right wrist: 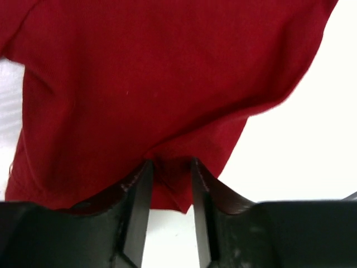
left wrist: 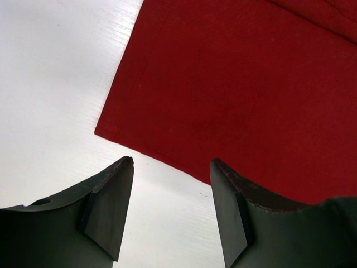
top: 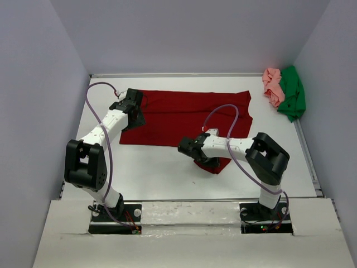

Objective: Fold and stack the t-shirts
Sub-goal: Fold the tshirt

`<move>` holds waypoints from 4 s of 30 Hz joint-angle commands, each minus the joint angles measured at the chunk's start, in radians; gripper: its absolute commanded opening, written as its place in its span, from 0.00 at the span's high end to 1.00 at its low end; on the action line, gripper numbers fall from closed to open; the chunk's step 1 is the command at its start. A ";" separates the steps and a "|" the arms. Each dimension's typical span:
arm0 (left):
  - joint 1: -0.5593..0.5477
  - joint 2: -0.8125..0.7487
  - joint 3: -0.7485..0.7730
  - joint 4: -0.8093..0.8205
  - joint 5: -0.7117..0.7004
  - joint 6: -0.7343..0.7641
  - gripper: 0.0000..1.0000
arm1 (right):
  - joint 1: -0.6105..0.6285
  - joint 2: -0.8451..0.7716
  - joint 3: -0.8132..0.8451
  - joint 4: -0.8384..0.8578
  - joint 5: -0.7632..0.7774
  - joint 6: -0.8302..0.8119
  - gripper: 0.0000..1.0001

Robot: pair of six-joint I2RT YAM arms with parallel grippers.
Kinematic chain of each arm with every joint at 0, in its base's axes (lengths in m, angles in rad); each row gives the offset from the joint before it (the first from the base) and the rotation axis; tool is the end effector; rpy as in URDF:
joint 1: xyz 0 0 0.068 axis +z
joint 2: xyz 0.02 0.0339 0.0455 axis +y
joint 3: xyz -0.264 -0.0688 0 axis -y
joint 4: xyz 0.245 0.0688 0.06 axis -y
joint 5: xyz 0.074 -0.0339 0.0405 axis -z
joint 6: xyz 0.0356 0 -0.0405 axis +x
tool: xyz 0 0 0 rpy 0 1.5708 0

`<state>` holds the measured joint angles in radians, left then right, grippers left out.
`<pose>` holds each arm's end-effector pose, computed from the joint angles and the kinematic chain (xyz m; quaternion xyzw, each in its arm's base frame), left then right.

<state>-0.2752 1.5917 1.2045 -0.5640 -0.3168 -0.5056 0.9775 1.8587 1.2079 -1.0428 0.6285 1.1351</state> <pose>0.3280 -0.0811 0.2527 -0.1559 0.9287 0.0244 0.3356 0.1927 0.2483 0.1639 0.0558 0.9478 -0.2026 0.2399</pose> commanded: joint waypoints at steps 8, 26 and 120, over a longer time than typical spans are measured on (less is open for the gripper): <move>-0.004 -0.047 -0.020 0.016 -0.007 0.010 0.33 | -0.023 0.022 -0.001 0.075 0.013 -0.052 0.90; -0.004 0.071 -0.013 -0.083 -0.228 -0.096 0.23 | -0.023 -0.150 -0.050 0.096 0.057 -0.090 1.00; 0.231 0.261 -0.135 0.056 0.068 -0.106 0.57 | -0.023 -0.394 -0.205 0.204 -0.015 -0.175 1.00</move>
<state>-0.0612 1.7737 1.1023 -0.5327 -0.2806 -0.6296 0.9508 1.4933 1.0031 -0.8547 0.6060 0.9489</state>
